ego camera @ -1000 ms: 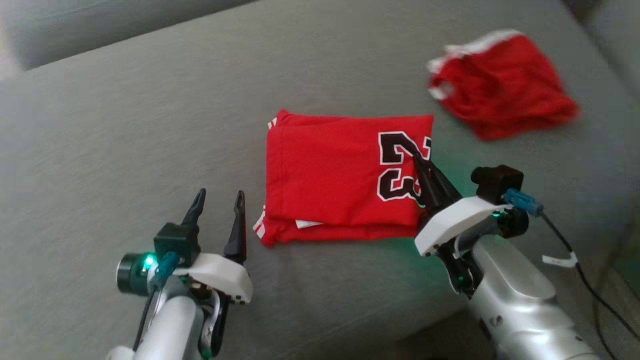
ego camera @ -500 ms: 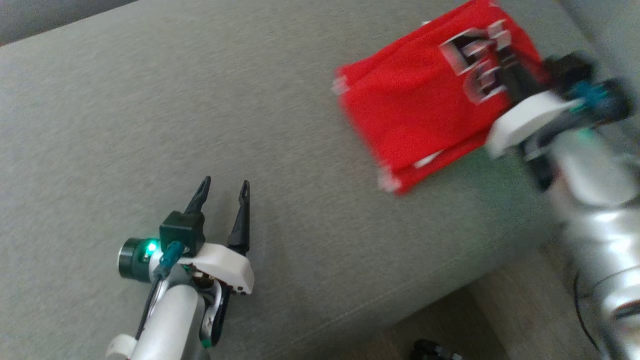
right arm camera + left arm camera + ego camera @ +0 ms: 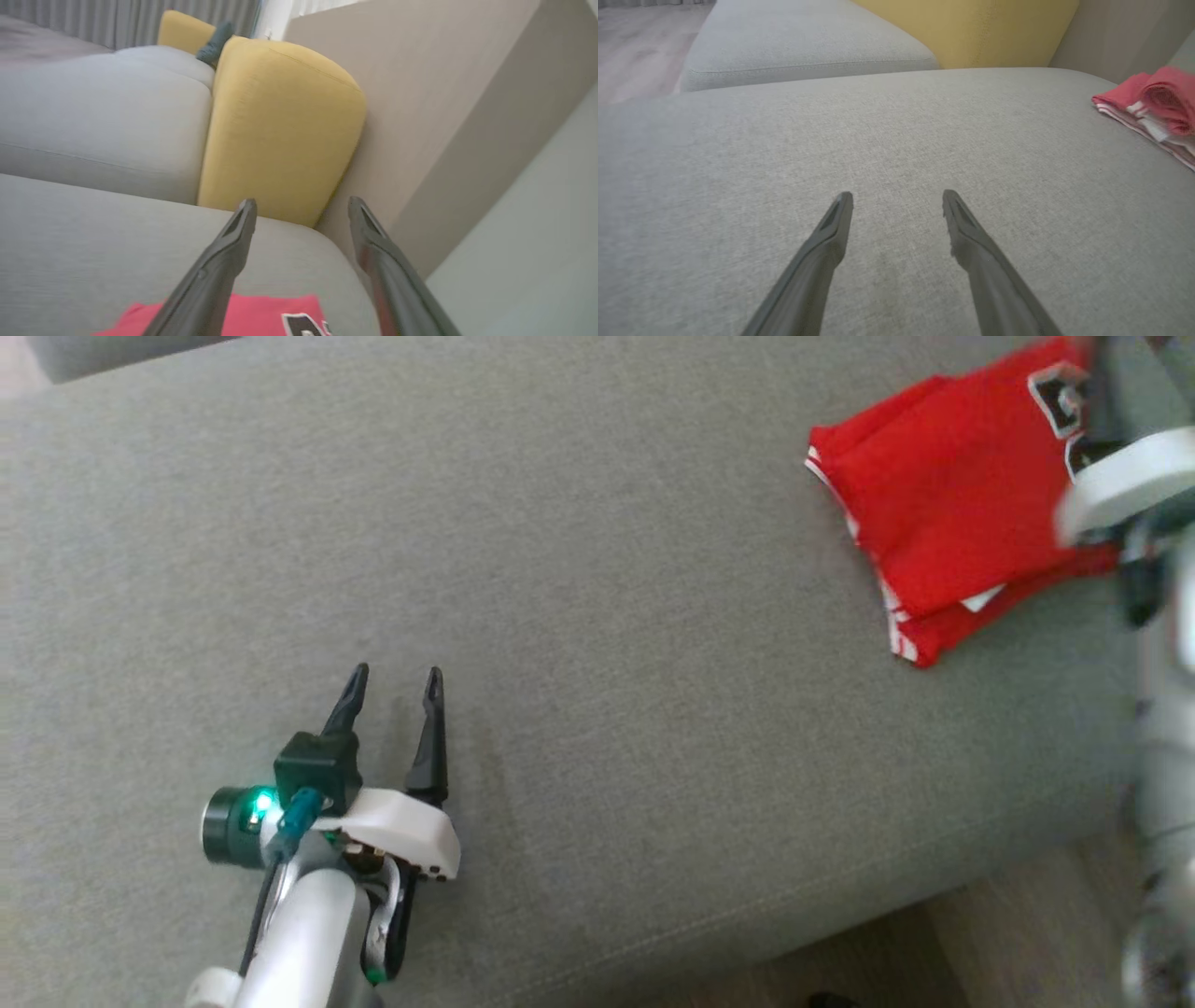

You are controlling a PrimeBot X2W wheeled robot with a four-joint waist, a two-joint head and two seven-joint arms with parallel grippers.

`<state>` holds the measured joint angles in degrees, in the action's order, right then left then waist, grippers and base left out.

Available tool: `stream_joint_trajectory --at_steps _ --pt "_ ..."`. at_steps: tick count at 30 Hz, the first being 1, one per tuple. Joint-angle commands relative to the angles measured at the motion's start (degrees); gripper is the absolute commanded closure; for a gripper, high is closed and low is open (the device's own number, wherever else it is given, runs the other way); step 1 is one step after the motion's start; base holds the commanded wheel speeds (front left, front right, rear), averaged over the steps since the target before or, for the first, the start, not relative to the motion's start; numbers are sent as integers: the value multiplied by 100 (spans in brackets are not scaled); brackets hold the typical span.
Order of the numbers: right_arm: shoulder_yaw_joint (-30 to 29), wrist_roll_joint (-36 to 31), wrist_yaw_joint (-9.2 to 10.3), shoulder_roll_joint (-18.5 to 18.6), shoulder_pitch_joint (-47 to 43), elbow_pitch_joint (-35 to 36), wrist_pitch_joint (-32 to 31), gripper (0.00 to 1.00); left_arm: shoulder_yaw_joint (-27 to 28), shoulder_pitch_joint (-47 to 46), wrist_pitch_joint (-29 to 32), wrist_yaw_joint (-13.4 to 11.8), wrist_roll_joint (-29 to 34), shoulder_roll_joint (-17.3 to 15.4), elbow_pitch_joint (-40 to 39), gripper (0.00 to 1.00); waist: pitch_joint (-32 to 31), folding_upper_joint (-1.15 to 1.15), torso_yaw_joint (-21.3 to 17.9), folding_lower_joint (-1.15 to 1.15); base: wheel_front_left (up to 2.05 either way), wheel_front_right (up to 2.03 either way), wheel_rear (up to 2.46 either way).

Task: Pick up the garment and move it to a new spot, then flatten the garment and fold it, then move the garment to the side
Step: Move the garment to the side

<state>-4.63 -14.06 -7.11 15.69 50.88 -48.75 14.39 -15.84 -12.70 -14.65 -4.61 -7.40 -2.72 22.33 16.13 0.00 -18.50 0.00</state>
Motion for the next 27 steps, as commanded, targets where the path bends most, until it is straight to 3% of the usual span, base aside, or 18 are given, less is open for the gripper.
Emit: stream_joint_trajectory --at_steps 1,5,9,18,27 --pt "50 -10 -37 -249 -195 324 61 0 197 -6 -35 -61 -38 -16 -220 0 -82 0 81 0 0 0 0" --pt "204 345 -37 -947 -864 999 61 0 294 45 -35 -209 -122 -16 -303 0 -286 0 411 0 0 0 0" --pt "523 664 -37 -1185 -1547 1445 61 0 388 147 -35 -286 -207 -16 -409 0 -453 0 811 0 0 0 0" --pt "969 1496 -37 -1279 -2621 1620 61 0 828 523 -35 -352 -192 -16 -536 0 -745 0 1579 0 0 0 0" --pt "1124 1961 -37 -1281 -2955 1677 61 0 1063 705 -35 -342 -237 -16 -578 0 -1038 0 1886 0 0 0 0"
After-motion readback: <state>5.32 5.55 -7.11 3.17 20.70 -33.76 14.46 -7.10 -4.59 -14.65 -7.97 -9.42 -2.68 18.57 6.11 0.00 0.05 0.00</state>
